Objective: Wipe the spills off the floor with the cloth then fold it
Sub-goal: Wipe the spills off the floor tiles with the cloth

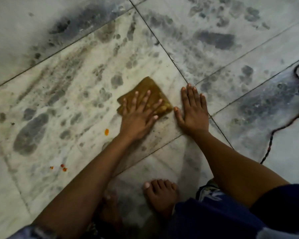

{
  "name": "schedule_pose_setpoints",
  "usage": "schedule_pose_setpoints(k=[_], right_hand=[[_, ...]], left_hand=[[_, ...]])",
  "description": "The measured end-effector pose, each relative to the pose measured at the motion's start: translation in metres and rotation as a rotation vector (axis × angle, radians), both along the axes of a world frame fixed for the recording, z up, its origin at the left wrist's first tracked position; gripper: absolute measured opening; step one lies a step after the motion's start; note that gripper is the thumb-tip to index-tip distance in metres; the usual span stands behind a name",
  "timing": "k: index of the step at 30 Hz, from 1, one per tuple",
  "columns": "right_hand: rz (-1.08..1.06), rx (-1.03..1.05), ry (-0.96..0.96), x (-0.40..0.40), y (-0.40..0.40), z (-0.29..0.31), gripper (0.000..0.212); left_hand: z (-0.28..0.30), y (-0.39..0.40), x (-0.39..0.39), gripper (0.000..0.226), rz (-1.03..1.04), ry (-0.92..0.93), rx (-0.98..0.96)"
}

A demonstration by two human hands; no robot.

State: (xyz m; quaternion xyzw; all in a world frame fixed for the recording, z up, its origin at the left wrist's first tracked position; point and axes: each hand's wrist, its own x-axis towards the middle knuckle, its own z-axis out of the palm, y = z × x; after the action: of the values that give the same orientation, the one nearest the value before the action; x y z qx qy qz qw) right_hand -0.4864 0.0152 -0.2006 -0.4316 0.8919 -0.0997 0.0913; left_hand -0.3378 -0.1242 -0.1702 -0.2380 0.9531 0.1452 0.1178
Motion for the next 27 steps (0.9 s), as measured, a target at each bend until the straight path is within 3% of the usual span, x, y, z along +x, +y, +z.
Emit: schedule_pose_setpoints(k=[3,6,9,12,16,18,20,24,27], right_hand=[[0.001,-0.005,-0.001,-0.001,0.000,-0.001,0.068],[0.000,-0.011,0.000,-0.001,0.001,-0.002,0.067],[0.003,0.005,-0.002,0.000,0.002,-0.002,0.067],[-0.023,0.013,-0.017,0.001,0.000,-0.001,0.067],[-0.077,-0.009,-0.050,0.005,-0.009,0.002,0.069],[-0.064,-0.019,-0.049,0.008,-0.013,0.002,0.070],[-0.024,-0.018,-0.059,0.013,-0.016,0.002,0.069],[0.061,-0.037,-0.069,0.020,-0.019,0.003,0.067],[0.051,-0.096,-0.079,0.021,-0.027,0.006,0.066]], left_hand=[[0.001,-0.044,0.018,0.059,0.068,-0.012,-0.019],[0.003,-0.085,-0.022,0.054,0.240,-0.051,-0.020],[0.005,-0.079,-0.060,0.053,0.310,-0.046,-0.004],[-0.001,-0.022,-0.048,0.053,0.214,-0.002,-0.034],[-0.004,0.050,0.032,0.052,0.001,0.089,-0.045],[-0.009,0.029,0.049,0.051,-0.216,0.072,-0.061],[-0.012,-0.014,0.038,0.055,-0.274,0.052,-0.086],[-0.002,-0.082,-0.026,0.053,0.111,-0.013,-0.019],[0.003,-0.087,-0.045,0.054,0.166,-0.041,-0.002]])
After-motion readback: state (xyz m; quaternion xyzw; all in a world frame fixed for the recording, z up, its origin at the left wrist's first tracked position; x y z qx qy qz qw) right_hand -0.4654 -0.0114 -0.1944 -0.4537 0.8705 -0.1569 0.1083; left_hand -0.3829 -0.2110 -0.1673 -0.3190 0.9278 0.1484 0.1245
